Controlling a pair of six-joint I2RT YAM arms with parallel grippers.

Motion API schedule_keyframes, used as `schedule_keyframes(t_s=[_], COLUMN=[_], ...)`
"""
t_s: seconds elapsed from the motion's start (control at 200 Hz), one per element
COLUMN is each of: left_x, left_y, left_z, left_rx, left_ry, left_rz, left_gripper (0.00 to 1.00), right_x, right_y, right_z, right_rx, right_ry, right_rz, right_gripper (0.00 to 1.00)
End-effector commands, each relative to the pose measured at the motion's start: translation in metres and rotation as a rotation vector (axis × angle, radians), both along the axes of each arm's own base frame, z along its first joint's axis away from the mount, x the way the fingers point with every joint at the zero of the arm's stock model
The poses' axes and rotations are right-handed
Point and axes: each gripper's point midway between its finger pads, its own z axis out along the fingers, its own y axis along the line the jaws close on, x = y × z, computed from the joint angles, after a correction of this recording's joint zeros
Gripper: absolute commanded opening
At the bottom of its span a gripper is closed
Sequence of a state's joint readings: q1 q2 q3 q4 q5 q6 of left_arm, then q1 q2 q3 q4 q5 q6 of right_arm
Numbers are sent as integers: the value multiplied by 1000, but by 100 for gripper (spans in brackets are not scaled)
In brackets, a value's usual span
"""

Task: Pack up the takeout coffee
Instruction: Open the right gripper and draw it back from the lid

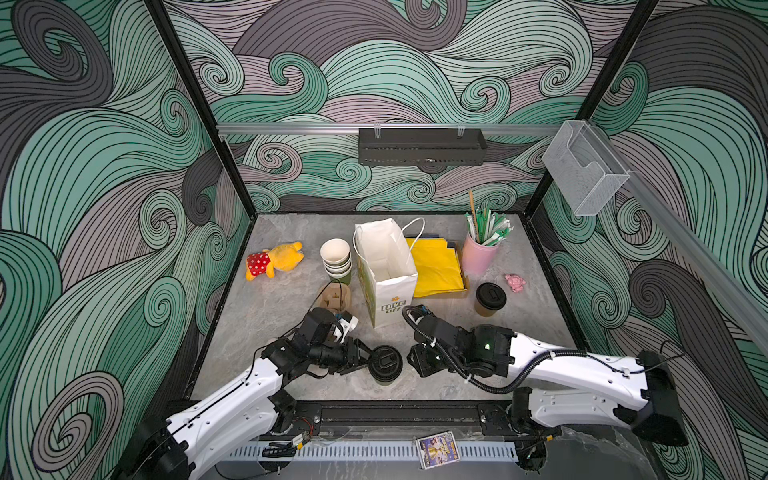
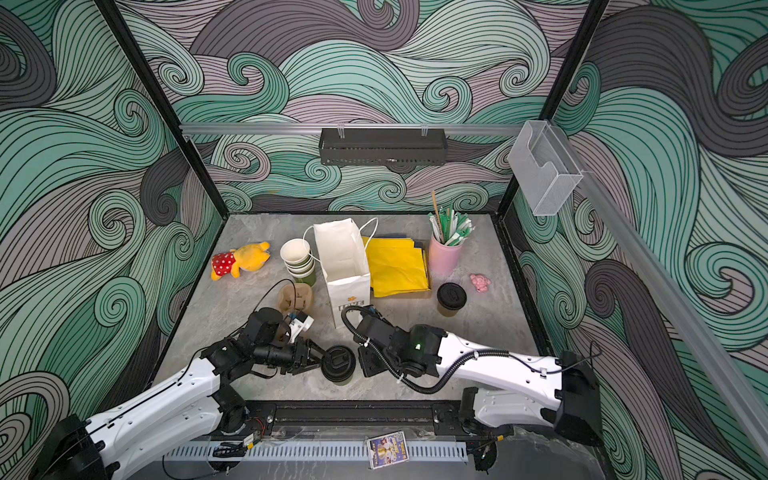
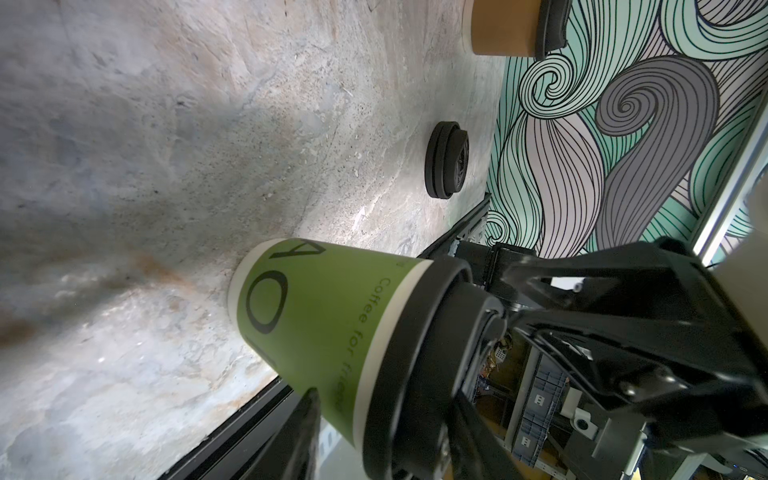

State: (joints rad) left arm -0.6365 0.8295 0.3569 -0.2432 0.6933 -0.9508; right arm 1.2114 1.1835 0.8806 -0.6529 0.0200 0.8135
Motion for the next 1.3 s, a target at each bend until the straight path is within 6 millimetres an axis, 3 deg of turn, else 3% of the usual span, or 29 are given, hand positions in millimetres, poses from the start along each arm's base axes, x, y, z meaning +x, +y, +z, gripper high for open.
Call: schedule_keyframes(t_s=[0.0,0.485,0.926,1.296], left_x=[-7,-7,-6,-7], left_y=[8,8,10,11], left_z=[-14,-16,-20,-23], left_rx=[72,75,91,103], left_ry=[44,49,51,56], left_rz=[2,3,9,5], left_gripper=[48,47,46,46], right_x=[-5,-16,-13,-18], right_y=[17,25,-3,-16], right_z=[2,-19,-50,-73], right_rx=[95,67,-170,-294], right_ry=[74,156,149,159], right_rz=[-28,11,7,20], right_gripper=[30,28,27,26])
